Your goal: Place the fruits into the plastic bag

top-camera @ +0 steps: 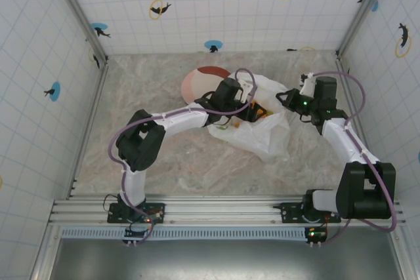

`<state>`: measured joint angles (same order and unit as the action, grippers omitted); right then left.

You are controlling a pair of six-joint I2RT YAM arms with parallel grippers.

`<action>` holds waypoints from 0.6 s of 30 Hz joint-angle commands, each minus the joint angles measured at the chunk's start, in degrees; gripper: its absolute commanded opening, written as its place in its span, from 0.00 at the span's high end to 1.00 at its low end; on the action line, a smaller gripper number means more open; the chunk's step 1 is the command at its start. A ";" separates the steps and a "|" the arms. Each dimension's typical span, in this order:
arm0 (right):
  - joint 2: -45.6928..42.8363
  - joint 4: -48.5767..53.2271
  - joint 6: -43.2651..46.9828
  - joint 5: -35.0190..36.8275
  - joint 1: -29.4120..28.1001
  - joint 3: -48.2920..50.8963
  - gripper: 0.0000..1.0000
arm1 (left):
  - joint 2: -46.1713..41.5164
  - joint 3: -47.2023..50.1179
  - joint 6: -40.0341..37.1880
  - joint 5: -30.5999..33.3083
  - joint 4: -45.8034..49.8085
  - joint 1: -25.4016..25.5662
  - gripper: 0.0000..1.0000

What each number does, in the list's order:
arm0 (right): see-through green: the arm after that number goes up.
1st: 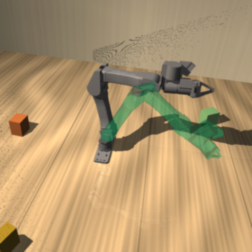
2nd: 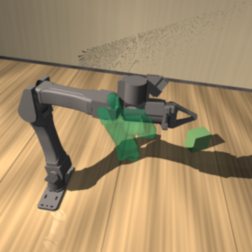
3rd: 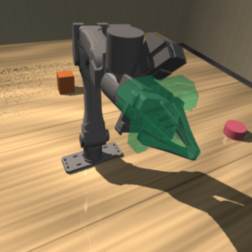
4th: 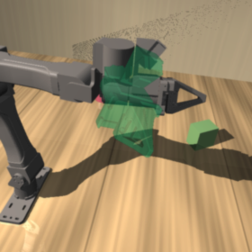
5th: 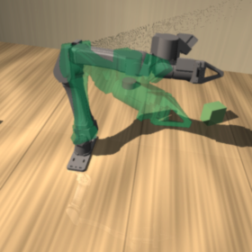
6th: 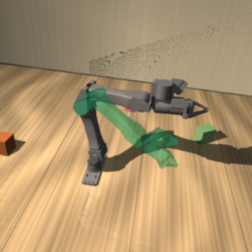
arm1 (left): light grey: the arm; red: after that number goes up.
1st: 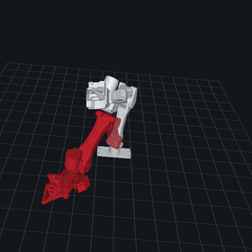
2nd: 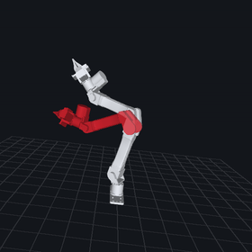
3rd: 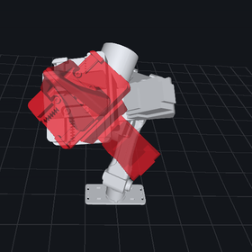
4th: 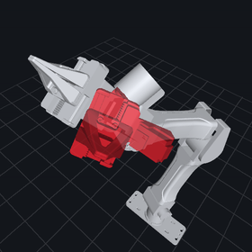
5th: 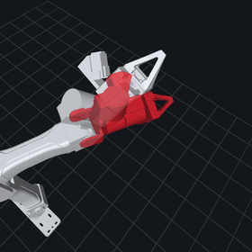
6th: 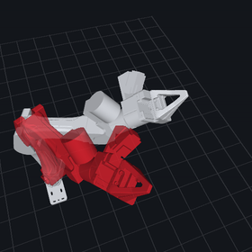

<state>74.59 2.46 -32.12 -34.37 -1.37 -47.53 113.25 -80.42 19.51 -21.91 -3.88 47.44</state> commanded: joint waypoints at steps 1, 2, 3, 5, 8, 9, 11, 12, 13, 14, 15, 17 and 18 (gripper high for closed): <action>-0.23 -1.03 0.48 -0.61 0.79 1.38 1.00 | -5.09 1.53 0.00 -1.77 -1.65 -0.68 0.17; -0.19 -1.04 0.56 -0.61 0.91 1.45 1.00 | -6.09 2.11 -0.07 -2.05 -1.73 -0.85 0.17; -0.14 -1.05 0.57 -0.61 1.01 1.56 1.00 | -7.17 2.77 -0.25 -2.22 -1.88 -1.07 0.17; -0.06 -1.14 0.64 -0.67 1.20 1.76 1.00 | -9.51 4.32 -0.60 -2.71 -2.30 -1.47 0.17; 0.20 -1.34 0.57 -0.79 1.23 2.00 1.00 | -13.29 7.40 -0.37 -4.27 -4.09 -2.45 0.17; 0.29 -1.57 0.50 -0.86 1.27 2.08 1.00 | -14.54 8.58 -0.16 -5.13 -4.77 -2.81 0.17; 0.55 -1.93 0.25 -0.96 1.23 2.30 1.00 | -16.85 10.47 0.17 -6.44 -6.22 -3.45 0.17; 0.64 -2.04 0.22 -1.05 1.23 2.38 1.00 | -17.99 11.39 0.26 -7.12 -6.85 -3.82 0.17; 0.73 -2.21 0.11 -1.05 1.27 2.46 1.00 | -19.07 12.22 0.24 -7.97 -7.53 -4.14 0.17; 0.82 -2.23 0.12 -1.05 1.20 2.55 1.00 | -19.93 12.92 0.31 -8.81 -8.04 -4.40 0.17; 0.91 -2.31 0.13 -1.05 1.28 2.53 1.00 | -20.79 13.70 0.36 -9.78 -8.56 -4.67 0.17; 0.91 -2.29 0.13 -1.05 1.28 2.53 1.00 | -22.55 14.93 0.41 -11.93 -9.32 -5.14 0.17; 0.83 -2.33 0.13 -0.97 1.23 2.51 1.00 | -23.59 15.65 0.44 -12.95 -9.78 -5.32 0.16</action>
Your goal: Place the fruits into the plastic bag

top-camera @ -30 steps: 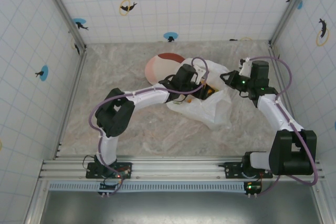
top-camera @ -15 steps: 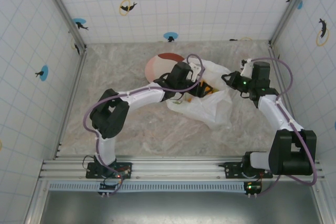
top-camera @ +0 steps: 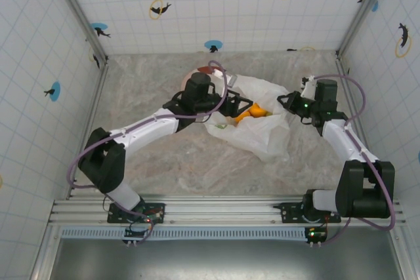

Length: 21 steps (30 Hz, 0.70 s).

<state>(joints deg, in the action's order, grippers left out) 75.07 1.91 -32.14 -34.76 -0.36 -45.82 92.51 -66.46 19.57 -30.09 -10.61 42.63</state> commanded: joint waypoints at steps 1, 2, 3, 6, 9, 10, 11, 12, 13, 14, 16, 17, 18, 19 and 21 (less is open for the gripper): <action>0.34 -1.61 0.24 -0.56 0.33 0.74 1.00 | -3.92 2.49 0.33 -5.42 -3.12 -0.75 0.17; 0.26 -1.59 0.24 -0.57 0.36 0.68 1.00 | -5.10 3.35 0.33 -5.67 -3.11 -0.95 0.17; 0.17 -1.48 0.32 -0.57 0.36 0.59 1.00 | -6.52 4.52 0.38 -5.73 -3.15 -1.35 0.16; 0.08 -1.26 0.41 -0.48 0.54 0.56 1.00 | -11.30 8.94 1.26 -3.34 -3.65 -2.95 0.16; 0.32 -1.51 0.37 -0.46 0.54 0.57 1.00 | -16.25 14.64 3.76 3.10 -3.23 -5.50 0.13; 0.42 -1.62 0.25 -0.48 0.54 0.56 1.00 | -17.53 16.08 5.04 5.09 -3.01 -6.57 0.13; 0.52 -1.79 0.14 -0.61 0.53 0.58 1.00 | -18.93 17.94 6.61 7.29 -2.64 -7.98 0.12; 0.60 -1.89 0.08 -0.74 0.49 0.50 1.00 | -19.93 19.69 8.54 9.07 -2.20 -9.30 0.11; 0.71 -1.91 0.06 -0.74 0.55 0.47 1.00 | -20.69 21.12 9.90 10.35 -1.86 -10.46 0.10; 0.82 -2.17 -0.02 -0.73 0.47 0.52 1.00 | -21.01 22.50 11.01 11.51 -1.17 -11.39 0.09; 0.78 -2.29 -0.13 -0.74 0.49 0.52 1.00 | -20.74 23.96 12.11 11.98 0.23 -12.13 0.08; 0.86 -2.42 -0.20 -0.74 0.44 0.49 1.00 | -20.12 24.17 12.47 11.68 0.98 -12.14 0.08; 0.87 -2.41 -0.29 -0.74 0.37 0.41 1.00 | -19.29 24.36 12.98 10.57 1.20 -12.13 0.08; 0.91 -2.44 -0.29 -0.74 0.36 0.38 1.00 | -18.52 24.61 13.53 9.79 1.21 -12.13 0.08; 0.78 -2.44 -0.33 -0.74 0.36 0.30 1.00 | -16.55 24.93 14.81 7.65 0.57 -12.13 0.08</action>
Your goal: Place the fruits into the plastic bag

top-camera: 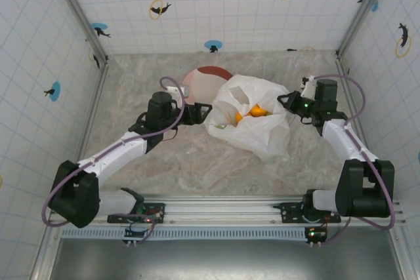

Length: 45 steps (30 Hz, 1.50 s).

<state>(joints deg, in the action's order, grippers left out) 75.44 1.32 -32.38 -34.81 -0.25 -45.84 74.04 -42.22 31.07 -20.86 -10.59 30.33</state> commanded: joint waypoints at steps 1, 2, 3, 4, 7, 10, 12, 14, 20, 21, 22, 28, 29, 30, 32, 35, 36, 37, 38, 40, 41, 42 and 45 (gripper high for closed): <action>0.41 -1.85 -0.05 -0.63 0.24 0.42 1.00 | 2.74 0.86 3.91 -2.56 0.08 0.23 0.09; 0.41 -1.92 -0.12 -0.59 0.25 0.43 1.00 | 3.76 0.94 4.48 -3.49 -0.63 0.33 0.10; 0.41 -1.94 -0.14 -0.61 0.25 0.49 1.00 | 4.74 0.93 4.85 -4.19 -1.20 0.66 0.11; 0.50 -2.02 -0.14 -0.61 0.16 0.52 1.00 | 5.42 0.73 5.09 -4.59 -1.76 0.99 0.13; 0.67 -2.03 -0.23 -0.68 0.06 0.49 1.00 | 8.40 -0.58 4.98 -4.98 -2.86 2.64 0.19; 0.59 -2.06 -0.23 -0.70 -0.02 0.45 1.00 | 11.51 -2.68 4.82 -5.35 -2.97 3.96 0.31; 0.42 -1.96 -0.14 -0.62 -0.02 0.46 1.00 | 13.02 -3.47 4.94 -5.46 -3.58 4.54 0.43; 0.28 -1.72 0.10 -0.50 0.05 0.51 1.00 | 13.94 -3.99 5.42 -6.22 -4.59 4.86 0.56; 0.15 -1.35 0.30 -0.70 0.53 0.08 1.00 | 13.90 -5.31 6.47 -9.11 -9.08 6.04 0.86; 0.15 -1.25 0.30 -0.72 0.60 -0.11 1.00 | 13.76 -6.03 6.41 -9.11 -9.26 6.45 0.89; 0.07 -1.08 0.33 -0.78 0.73 -0.52 1.00 | 13.66 -6.71 6.20 -9.11 -9.22 6.78 0.91; -1.46 0.10 0.63 -0.36 1.69 -3.39 1.00 | 14.15 -12.32 5.85 -8.93 -9.98 8.94 1.00; -1.86 0.50 0.78 -0.18 1.94 -3.99 1.00 | 14.55 -13.22 5.85 -9.02 -10.05 9.18 1.00; -2.11 0.94 0.98 0.11 2.28 -4.56 1.00 | 14.84 -14.34 5.78 -9.11 -9.98 9.39 1.00; -2.80 2.70 2.07 1.08 2.66 -6.15 1.00 | 15.70 -17.65 5.67 -9.27 -9.91 9.78 1.00; -3.84 4.55 3.38 2.60 3.40 -7.97 1.00 | 16.98 -21.00 5.30 -9.37 -9.63 10.43 1.00; -4.13 4.73 3.49 2.87 3.71 -8.45 1.00 | 17.44 -21.95 5.31 -9.28 -9.63 10.58 1.00; -4.33 5.00 3.72 3.14 4.04 -8.93 1.00 | 18.24 -23.16 5.19 -9.28 -9.55 10.76 1.00; -4.49 5.08 3.80 3.46 4.39 -9.32 1.00 | 19.10 -24.36 5.18 -9.37 -9.37 10.81 1.00; -4.51 4.69 3.64 3.99 4.79 -10.02 1.00 | 20.80 -26.76 4.87 -9.14 -8.95 10.89 1.00; -4.35 4.32 3.47 4.21 4.82 -10.27 1.00 | 21.79 -28.00 4.68 -8.74 -8.72 10.89 1.00; -4.21 3.87 3.09 4.22 4.87 -10.40 1.00 | 22.66 -29.32 4.25 -8.32 -8.44 10.89 1.00; -3.23 1.70 1.23 3.67 4.82 -10.40 1.00 | 25.72 -34.06 2.42 -6.71 -6.58 10.91 1.00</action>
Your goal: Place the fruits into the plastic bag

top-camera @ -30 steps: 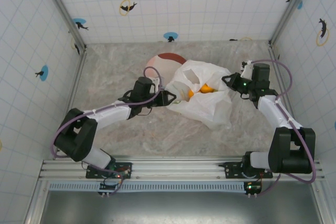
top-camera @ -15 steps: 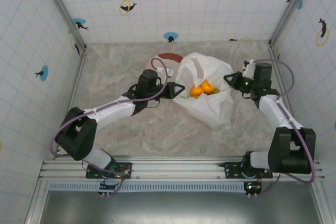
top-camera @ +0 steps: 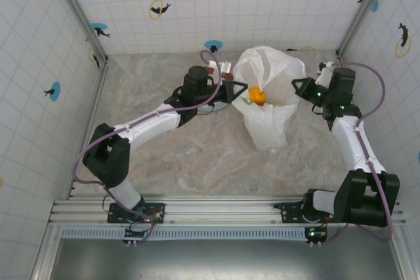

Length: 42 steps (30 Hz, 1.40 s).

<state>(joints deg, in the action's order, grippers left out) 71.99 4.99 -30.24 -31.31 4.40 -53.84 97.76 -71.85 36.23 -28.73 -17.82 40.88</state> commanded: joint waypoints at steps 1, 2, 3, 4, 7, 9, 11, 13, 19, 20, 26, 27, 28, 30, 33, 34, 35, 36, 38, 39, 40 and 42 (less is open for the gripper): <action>0.66 -2.50 -1.49 -0.18 0.17 -2.48 1.00 | 3.07 -6.13 -3.44 1.78 1.47 0.32 1.00; 1.02 -2.85 -1.94 -0.46 0.05 -2.68 1.00 | 4.17 -7.80 -3.61 2.07 2.32 0.34 1.00; 1.20 -3.39 -2.33 -0.46 0.08 -2.67 1.00 | 4.99 -9.08 -3.70 2.09 2.91 0.30 1.00; 1.31 -3.92 -2.82 -0.42 -0.01 -2.71 1.00 | 5.85 -10.76 -3.74 1.94 3.54 0.29 1.00; 1.49 -4.73 -3.89 -0.66 -0.36 -3.25 1.00 | 7.09 -13.46 -2.99 1.46 4.28 0.31 1.00; 1.55 -4.77 -4.29 -1.09 -0.60 -4.13 1.00 | 6.95 -14.09 -2.52 1.58 4.46 0.32 1.00; 1.20 -4.66 -4.65 -1.30 -0.94 -4.98 1.00 | 6.37 -14.45 -2.23 2.83 5.49 0.29 1.00; 0.81 -4.65 -5.04 -1.44 -1.28 -5.71 1.00 | 5.88 -14.97 -1.75 4.71 7.59 0.34 1.00; 1.25 -6.15 -7.28 -3.06 -2.40 -5.76 0.99 | 5.60 -15.50 -0.86 7.55 12.49 0.28 1.00; 1.65 -6.25 -7.38 -3.06 -2.72 -5.79 0.99 | 5.98 -15.72 -0.73 7.82 12.90 0.25 1.00; 4.48 -8.96 -9.43 -1.94 -4.40 -4.01 1.00 | 10.68 -19.37 -0.72 8.68 15.78 -0.49 1.00; 5.17 -10.94 -9.88 -1.83 -4.58 -3.84 1.00 | 11.61 -19.88 -0.77 8.91 16.03 -0.77 1.00; 5.96 -11.63 -10.24 -1.75 -4.83 -3.73 1.00 | 12.70 -20.60 -0.80 9.08 16.35 -1.16 1.00; 7.45 -12.60 -10.91 -1.30 -5.38 -3.64 0.99 | 14.67 -21.71 -0.43 9.09 16.59 -1.93 1.00; 9.74 -13.89 -11.44 -0.61 -5.90 -3.59 1.00 | 16.90 -22.54 -0.11 9.39 16.01 -3.03 1.00; 10.61 -14.40 -11.63 -0.59 -5.99 -3.55 0.99 | 17.64 -22.79 -0.01 9.40 15.85 -3.24 1.00; 11.55 -14.82 -11.72 -0.55 -6.08 -3.64 0.99 | 18.31 -23.10 -0.01 9.23 15.63 -3.48 1.00; 12.30 -15.07 -11.85 -0.44 -6.05 -3.70 0.99 | 18.81 -23.32 -0.08 9.05 15.54 -3.59 1.00; 14.22 -15.28 -11.98 -0.57 -6.01 -4.01 0.99 | 19.93 -23.82 -0.09 8.92 15.53 -3.78 1.00; 15.00 -15.32 -12.04 -0.71 -5.99 -4.11 0.99 | 20.39 -24.09 -0.04 8.67 15.54 -3.83 0.99; 15.68 -15.37 -12.12 -0.98 -5.99 -4.16 0.99 | 20.74 -24.28 -0.11 8.41 15.61 -4.02 0.96; 16.41 -15.28 -12.12 -1.36 -5.91 -4.33 0.97 | 20.88 -24.39 0.00 7.81 15.56 -4.26 0.92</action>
<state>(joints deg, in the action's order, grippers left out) 87.33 -7.88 -42.00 -32.38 -1.50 -57.47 118.13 -93.62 36.01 -20.05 -2.09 36.80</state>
